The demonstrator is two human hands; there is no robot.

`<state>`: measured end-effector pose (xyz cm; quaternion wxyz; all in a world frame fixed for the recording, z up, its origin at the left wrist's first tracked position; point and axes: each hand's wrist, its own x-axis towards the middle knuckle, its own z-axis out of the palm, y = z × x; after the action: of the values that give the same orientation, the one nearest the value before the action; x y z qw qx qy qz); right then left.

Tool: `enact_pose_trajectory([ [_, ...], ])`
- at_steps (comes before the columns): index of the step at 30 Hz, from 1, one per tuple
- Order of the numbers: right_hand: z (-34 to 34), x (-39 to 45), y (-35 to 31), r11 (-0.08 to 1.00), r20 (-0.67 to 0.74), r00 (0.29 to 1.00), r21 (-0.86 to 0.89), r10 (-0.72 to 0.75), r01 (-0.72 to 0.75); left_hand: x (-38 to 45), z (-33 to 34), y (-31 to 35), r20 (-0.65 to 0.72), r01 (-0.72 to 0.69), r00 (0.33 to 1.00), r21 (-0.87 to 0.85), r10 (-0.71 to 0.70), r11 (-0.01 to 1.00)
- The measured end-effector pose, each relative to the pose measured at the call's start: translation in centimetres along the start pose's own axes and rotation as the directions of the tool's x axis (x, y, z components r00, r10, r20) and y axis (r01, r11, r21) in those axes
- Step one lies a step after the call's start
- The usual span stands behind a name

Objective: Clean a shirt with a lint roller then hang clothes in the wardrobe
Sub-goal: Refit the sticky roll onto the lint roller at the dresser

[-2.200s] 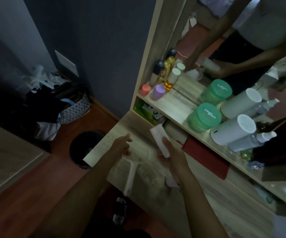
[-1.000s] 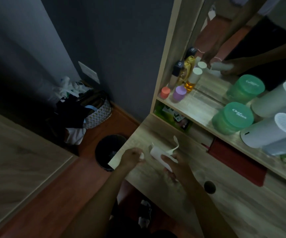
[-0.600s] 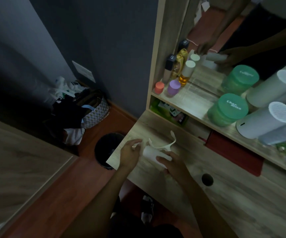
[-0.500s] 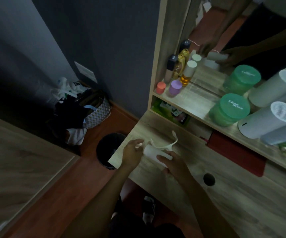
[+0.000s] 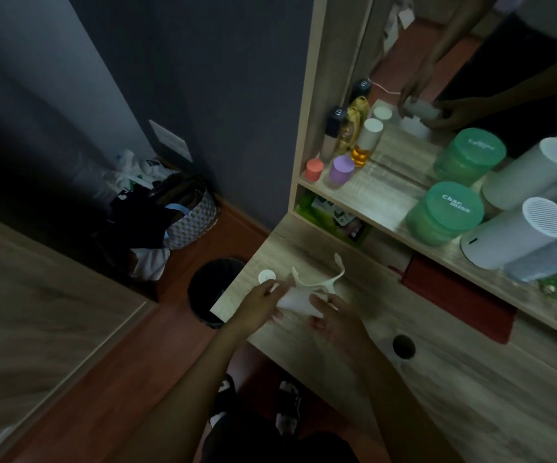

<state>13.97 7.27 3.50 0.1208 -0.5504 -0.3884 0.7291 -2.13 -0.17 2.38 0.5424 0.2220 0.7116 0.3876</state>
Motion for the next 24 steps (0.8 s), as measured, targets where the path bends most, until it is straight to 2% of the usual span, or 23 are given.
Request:
enact_pose_trajectory([
  [2,-0.1,-0.1,0.4,0.974,0.07,0.996,0.218,0.054,-0.068,-0.1,-0.4,0.0,-0.053,-0.006,0.999,-0.006,0.006,1.0],
  [3,-0.1,-0.1,0.6,0.963,0.097,0.994,0.259,0.053,-0.076,-0.2,-0.7,0.0,-0.072,-0.014,0.997,0.0,0.014,1.0],
  [8,1.0,-0.2,1.5,0.94,0.135,0.989,0.327,0.057,-0.098,-0.4,-1.6,-0.3,-0.136,-0.028,0.99,-0.015,0.025,1.0],
  [12,1.5,0.1,2.3,0.836,0.168,0.979,0.516,0.114,-0.185,-0.7,-2.3,-0.1,-0.142,-0.025,0.99,-0.078,0.013,0.997],
  [14,1.2,0.6,2.8,0.822,0.123,0.986,0.547,0.11,-0.16,-0.9,-2.8,-0.1,-0.185,-0.013,0.983,-0.125,-0.011,0.992],
  [16,1.1,1.6,3.4,0.92,0.048,0.996,0.38,0.079,-0.092,-0.9,-3.6,-0.3,-0.237,-0.011,0.971,-0.09,-0.01,0.996],
  [17,1.1,2.1,3.8,0.965,0.009,0.998,0.255,0.057,-0.057,-0.9,-3.8,-0.4,-0.246,-0.014,0.969,-0.07,-0.003,0.997],
  [18,1.0,2.6,4.2,0.999,-0.042,0.999,0.047,-0.003,0.005,-0.8,-4.0,-0.6,-0.25,-0.013,0.968,-0.062,-0.003,0.998],
  [19,1.1,2.9,4.5,0.983,-0.068,0.993,-0.164,-0.092,0.08,-0.8,-4.2,-0.6,-0.254,-0.01,0.967,-0.061,-0.006,0.998],
  [20,1.1,3.0,4.6,0.922,-0.059,0.981,-0.358,-0.183,0.15,-0.8,-4.3,-0.6,-0.259,-0.007,0.966,-0.058,-0.008,0.998],
  [21,1.2,3.1,4.8,0.864,-0.042,0.966,-0.457,-0.256,0.209,-0.8,-4.3,-0.6,-0.264,-0.006,0.964,-0.057,-0.009,0.998],
  [24,1.5,3.0,4.9,0.774,-0.053,0.921,-0.562,-0.385,0.292,-1.0,-4.3,-0.6,-0.267,-0.002,0.963,-0.062,-0.015,0.998],
])
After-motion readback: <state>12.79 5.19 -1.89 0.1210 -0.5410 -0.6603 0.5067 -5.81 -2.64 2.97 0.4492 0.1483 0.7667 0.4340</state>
